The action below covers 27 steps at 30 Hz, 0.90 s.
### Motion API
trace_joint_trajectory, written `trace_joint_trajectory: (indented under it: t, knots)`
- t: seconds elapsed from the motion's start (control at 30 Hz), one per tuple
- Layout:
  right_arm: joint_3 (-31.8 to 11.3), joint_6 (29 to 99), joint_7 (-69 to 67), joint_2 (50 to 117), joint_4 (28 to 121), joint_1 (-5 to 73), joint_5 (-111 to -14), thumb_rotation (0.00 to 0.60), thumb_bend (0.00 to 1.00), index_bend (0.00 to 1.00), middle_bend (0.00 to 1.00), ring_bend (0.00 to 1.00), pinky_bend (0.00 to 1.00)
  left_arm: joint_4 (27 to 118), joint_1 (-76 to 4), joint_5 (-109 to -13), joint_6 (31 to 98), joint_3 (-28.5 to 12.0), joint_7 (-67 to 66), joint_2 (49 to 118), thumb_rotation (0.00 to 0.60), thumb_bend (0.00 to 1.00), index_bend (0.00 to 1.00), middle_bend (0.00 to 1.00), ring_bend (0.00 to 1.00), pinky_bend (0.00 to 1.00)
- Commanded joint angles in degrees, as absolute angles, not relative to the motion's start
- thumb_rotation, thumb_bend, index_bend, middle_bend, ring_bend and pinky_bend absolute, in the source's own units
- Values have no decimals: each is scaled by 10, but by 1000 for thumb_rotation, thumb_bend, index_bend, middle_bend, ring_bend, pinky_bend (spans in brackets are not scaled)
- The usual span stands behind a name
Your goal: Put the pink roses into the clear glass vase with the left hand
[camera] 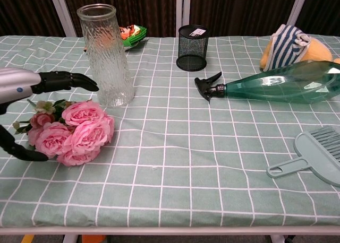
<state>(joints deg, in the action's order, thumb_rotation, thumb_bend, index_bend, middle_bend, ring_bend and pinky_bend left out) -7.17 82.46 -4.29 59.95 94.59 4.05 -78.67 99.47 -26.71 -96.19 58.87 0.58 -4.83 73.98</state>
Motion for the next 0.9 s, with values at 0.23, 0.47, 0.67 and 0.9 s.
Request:
trace_joint_trajectory:
  t: [0.23, 0.47, 0.67, 0.9]
  knots:
    - [-70, 817, -53, 604, 934, 42, -783, 600, 132, 16, 0, 0, 0, 993, -295, -932, 548, 5, -66, 757, 600, 58, 90, 31, 18, 136]
    - [-69, 810, -58, 606, 926, 42, -779, 600, 133, 31, 0, 0, 0, 988, -310, -899, 525, 3, -104, 763, 600, 58, 90, 30, 18, 135]
    - [-68, 803, -58, 606, 924, 44, -775, 600, 133, 48, 0, 0, 0, 982, -324, -885, 506, 6, -127, 768, 600, 59, 90, 30, 18, 141]
    - [-67, 797, -57, 606, 923, 44, -771, 600, 133, 54, 0, 0, 0, 972, -331, -876, 511, 6, -146, 781, 600, 90, 158, 84, 58, 230]
